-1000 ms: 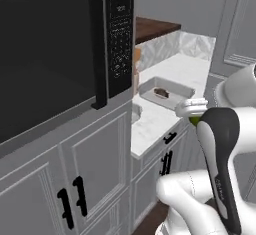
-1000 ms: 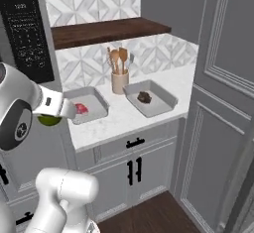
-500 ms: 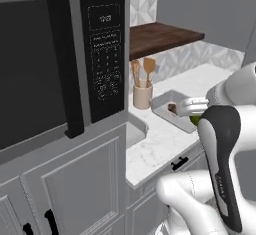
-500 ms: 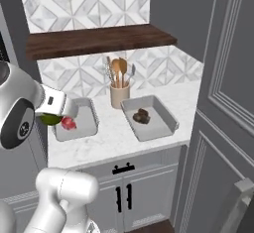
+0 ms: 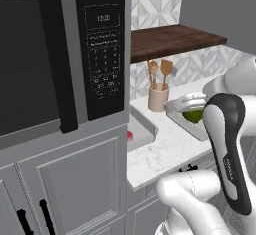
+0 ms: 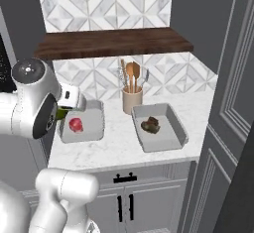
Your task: Place one lime and one steak in each tupperware on the nearby counter, to pack two identical lunches.
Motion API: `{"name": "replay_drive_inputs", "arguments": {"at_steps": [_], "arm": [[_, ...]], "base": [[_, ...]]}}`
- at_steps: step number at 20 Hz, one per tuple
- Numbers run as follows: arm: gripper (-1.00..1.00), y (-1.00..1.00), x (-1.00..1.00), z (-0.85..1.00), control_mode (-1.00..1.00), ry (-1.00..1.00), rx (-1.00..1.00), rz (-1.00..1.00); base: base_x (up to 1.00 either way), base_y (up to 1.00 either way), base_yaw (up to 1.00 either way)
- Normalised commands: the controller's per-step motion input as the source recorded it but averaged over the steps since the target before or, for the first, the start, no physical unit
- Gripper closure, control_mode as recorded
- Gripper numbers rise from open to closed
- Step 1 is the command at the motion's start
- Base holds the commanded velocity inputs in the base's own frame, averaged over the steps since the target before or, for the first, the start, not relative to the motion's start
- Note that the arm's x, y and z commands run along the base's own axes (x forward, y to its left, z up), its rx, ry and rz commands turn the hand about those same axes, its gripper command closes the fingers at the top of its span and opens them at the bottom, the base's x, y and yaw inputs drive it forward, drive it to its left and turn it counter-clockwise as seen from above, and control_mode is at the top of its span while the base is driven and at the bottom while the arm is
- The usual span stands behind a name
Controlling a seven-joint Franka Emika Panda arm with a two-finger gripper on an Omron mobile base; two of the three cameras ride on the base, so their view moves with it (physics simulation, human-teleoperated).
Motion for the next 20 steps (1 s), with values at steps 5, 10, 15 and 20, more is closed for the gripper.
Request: {"name": "replay_drive_inputs", "arguments": {"at_steps": [5, 10, 15, 20], "arm": [[1.0, 0.09, 1.0, -0.39, -1.0, 0.09, 0.11, 0.41], [1.0, 0.46, 0.97, -0.69, -1.0, 0.13, 0.01, 0.2], [1.0, 0.17, 0.94, -0.66, -1.0, 0.17, 0.0, 0.11], [1.0, 0.24, 0.75, -0.51, -1.0, 0.03, -0.03, 0.04]], "base": [[0.0, 0.0, 0.0], [0.0, 0.0, 0.0], [0.0, 0.0, 0.0], [0.0, 0.0, 0.0]]}}
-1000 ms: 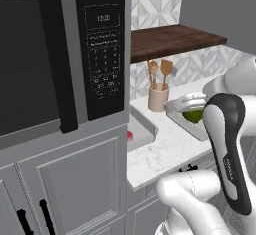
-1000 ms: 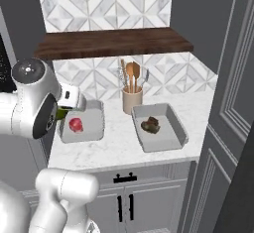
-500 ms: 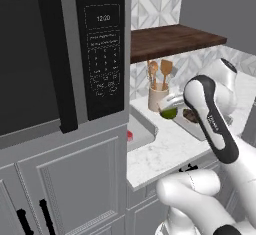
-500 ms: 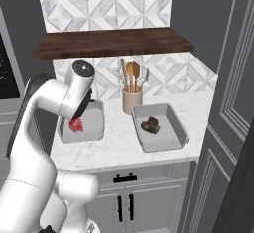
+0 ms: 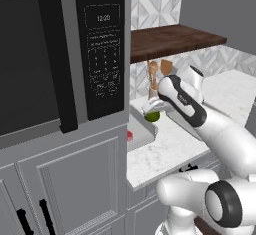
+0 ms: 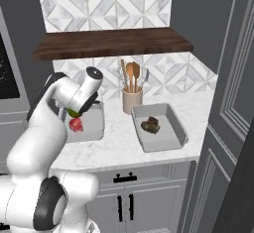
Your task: Place one lime and one steak in each tupperware on the nearby counter, to pack two identical lunches.
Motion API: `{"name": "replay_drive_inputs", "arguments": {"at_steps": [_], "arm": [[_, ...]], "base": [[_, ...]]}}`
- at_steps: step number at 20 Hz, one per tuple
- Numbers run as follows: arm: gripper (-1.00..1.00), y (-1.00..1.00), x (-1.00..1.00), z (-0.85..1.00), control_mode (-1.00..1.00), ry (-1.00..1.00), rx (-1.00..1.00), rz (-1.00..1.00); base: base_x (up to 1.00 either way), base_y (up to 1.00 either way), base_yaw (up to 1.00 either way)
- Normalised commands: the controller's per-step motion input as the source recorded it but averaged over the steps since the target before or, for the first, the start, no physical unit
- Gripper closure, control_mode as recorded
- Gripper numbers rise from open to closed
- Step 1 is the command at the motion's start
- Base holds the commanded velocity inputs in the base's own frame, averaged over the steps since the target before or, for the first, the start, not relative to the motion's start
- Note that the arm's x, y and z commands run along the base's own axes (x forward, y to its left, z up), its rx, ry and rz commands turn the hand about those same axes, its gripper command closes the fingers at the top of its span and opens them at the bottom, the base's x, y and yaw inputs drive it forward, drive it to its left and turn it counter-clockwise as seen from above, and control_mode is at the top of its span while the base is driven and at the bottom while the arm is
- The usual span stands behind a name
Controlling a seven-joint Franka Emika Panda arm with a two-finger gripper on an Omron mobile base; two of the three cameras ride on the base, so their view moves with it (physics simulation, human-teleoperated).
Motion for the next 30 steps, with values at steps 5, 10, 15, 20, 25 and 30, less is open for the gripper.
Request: {"name": "replay_drive_inputs", "arguments": {"at_steps": [5, 10, 15, 20, 25, 30], "arm": [[1.0, 0.25, 0.54, -0.37, -1.0, 0.04, -0.05, 0.0], [1.0, 0.05, 0.27, -0.43, -1.0, 0.03, -0.04, 0.0], [1.0, 0.07, 0.36, -0.43, -1.0, 0.0, -0.01, 0.0], [1.0, 0.1, 0.37, -0.4, -1.0, 0.0, 0.0, 0.0], [1.0, 0.09, 0.3, -0.44, -1.0, 0.0, 0.0, 0.0], [1.0, 0.02, 0.24, -0.26, -1.0, 0.01, 0.0, 0.0]], "base": [[0.0, 0.0, 0.0], [0.0, 0.0, 0.0], [0.0, 0.0, 0.0], [0.0, 0.0, 0.0], [0.0, 0.0, 0.0], [0.0, 0.0, 0.0]]}}
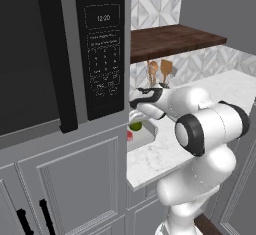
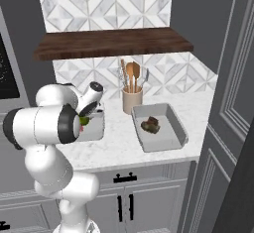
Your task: Place one lime and one steak in each tupperware on the nearby counter, to pack two identical lunches.
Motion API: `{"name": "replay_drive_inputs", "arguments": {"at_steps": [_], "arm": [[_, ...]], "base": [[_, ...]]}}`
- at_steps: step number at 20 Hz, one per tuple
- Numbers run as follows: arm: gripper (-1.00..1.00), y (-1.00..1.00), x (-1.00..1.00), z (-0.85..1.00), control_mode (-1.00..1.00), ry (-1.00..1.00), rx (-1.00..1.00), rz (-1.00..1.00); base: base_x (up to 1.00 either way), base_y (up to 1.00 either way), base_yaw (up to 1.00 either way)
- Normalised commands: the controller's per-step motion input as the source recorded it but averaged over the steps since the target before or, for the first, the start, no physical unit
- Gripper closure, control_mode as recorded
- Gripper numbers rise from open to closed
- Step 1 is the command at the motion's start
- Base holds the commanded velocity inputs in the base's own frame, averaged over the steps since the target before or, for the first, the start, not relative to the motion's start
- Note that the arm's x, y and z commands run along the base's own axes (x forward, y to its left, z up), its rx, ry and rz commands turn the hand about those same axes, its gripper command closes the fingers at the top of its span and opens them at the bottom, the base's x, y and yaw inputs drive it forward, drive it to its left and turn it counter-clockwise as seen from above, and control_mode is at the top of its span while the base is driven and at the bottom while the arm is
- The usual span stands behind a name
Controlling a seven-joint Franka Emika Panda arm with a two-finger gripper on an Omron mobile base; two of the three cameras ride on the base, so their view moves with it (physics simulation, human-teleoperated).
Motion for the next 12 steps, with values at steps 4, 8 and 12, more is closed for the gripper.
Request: {"name": "replay_drive_inputs", "arguments": {"at_steps": [4, 8, 12], "arm": [[1.0, 0.09, 0.21, -0.3, -1.0, 0.0, 0.0, 0.0], [-1.0, 0.2, 0.2, -0.35, -1.0, 0.0, -0.01, 0.0], [-1.0, 0.07, 0.09, -0.11, -1.0, 0.0, 0.0, 0.0]], "base": [[0.0, 0.0, 0.0], [0.0, 0.0, 0.0], [0.0, 0.0, 0.0]]}}
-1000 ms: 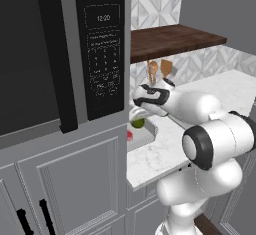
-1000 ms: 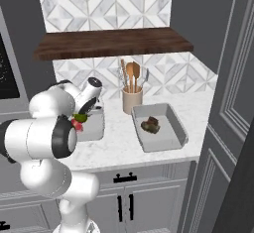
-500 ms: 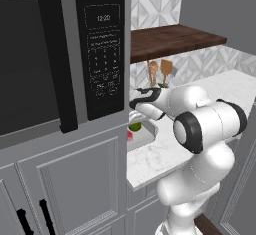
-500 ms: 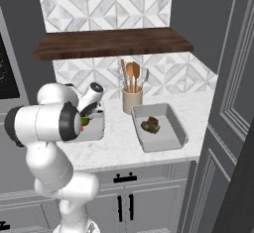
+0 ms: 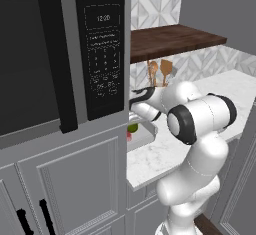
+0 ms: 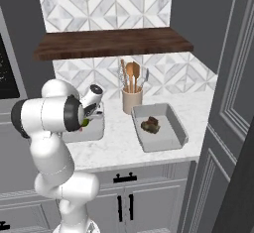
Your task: Place one lime and one steak in each tupperware on the nearby counter, to pack two identical lunches.
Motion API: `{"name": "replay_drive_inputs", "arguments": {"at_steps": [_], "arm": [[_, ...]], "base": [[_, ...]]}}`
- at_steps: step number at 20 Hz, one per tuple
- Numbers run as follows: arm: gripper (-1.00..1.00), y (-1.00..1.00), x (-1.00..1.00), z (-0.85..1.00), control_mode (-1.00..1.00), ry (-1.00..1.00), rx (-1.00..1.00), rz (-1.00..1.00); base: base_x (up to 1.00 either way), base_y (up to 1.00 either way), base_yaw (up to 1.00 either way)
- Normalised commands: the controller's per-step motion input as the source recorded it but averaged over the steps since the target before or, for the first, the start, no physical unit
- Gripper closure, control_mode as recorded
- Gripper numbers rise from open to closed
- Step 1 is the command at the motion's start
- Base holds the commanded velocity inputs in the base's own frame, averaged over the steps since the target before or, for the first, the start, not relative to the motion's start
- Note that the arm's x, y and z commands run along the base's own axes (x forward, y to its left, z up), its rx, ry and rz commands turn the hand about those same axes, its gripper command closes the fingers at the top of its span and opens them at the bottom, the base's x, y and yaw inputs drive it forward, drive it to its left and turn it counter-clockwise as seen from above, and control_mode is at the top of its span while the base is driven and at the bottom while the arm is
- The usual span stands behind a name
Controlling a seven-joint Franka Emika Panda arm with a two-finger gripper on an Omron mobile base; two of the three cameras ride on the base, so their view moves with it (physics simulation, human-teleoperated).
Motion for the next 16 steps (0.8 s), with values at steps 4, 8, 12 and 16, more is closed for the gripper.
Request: {"name": "replay_drive_inputs", "arguments": {"at_steps": [4, 8, 12, 16], "arm": [[-1.0, 0.0, -0.02, 0.12, -1.0, -0.02, 0.0, 0.0], [-1.0, 0.0, -0.14, 0.3, -1.0, -0.13, 0.0, 0.0], [-1.0, 0.0, -0.34, 0.52, -1.0, -0.14, 0.0, 0.0], [-1.0, -0.02, -0.59, 0.59, -1.0, -0.1, 0.0, 0.01]], "base": [[0.0, 0.0, 0.0], [0.0, 0.0, 0.0], [0.0, 0.0, 0.0], [0.0, 0.0, 0.0]]}}
